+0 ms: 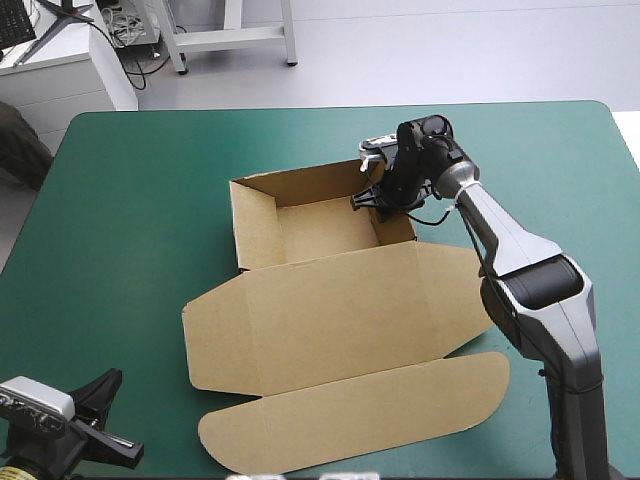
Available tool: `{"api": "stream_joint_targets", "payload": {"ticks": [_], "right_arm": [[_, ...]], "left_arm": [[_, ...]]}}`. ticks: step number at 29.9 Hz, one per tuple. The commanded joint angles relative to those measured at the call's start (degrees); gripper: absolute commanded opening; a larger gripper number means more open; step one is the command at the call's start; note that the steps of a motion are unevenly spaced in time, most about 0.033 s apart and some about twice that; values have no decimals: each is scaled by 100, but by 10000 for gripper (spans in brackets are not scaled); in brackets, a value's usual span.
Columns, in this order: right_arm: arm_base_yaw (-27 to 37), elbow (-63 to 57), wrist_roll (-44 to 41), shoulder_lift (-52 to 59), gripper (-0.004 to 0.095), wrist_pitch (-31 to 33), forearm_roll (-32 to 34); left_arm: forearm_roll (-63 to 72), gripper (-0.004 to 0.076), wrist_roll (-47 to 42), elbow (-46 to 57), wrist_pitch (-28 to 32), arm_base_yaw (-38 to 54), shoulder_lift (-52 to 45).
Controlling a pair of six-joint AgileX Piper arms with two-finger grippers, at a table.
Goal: Fold the box
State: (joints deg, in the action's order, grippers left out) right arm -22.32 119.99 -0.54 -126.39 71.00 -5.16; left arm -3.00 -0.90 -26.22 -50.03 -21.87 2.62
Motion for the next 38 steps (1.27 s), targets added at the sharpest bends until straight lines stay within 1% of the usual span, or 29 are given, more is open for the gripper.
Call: {"api": "stream_joint_targets", "payload": {"ticks": [1,4,8,11,14,19,27,30,34,38], "right_arm": [[25,183,54,335,214,83,55],[25,183,54,335,-9,83,103],[25,183,54,335,-19,83,187],[123,183,24,335,-20,83,591],[376,183,-9,389,-20,83,908],[1230,183,5,559,-20,83,947],[2942,183,106,582,-20,83,923],[3468,183,313,582,-20,83,935],[4123,183,325,582,-20,83,935],[4604,183,334,582,-20,83,924]], "left_arm": [[24,-10,-46,-129,464,-22,62],[24,-10,-46,-129,457,-22,62],[24,-10,-46,-129,457,-22,62],[36,-10,-46,-129,457,-22,62],[36,-10,-46,-129,457,-22,62],[36,-10,-46,-129,457,-22,62],[23,-10,-46,-129,457,-22,62],[23,-10,-36,-129,457,-22,62],[-5,-10,-36,-129,457,-22,62],[-44,-10,-36,-129,457,-22,62]]}}
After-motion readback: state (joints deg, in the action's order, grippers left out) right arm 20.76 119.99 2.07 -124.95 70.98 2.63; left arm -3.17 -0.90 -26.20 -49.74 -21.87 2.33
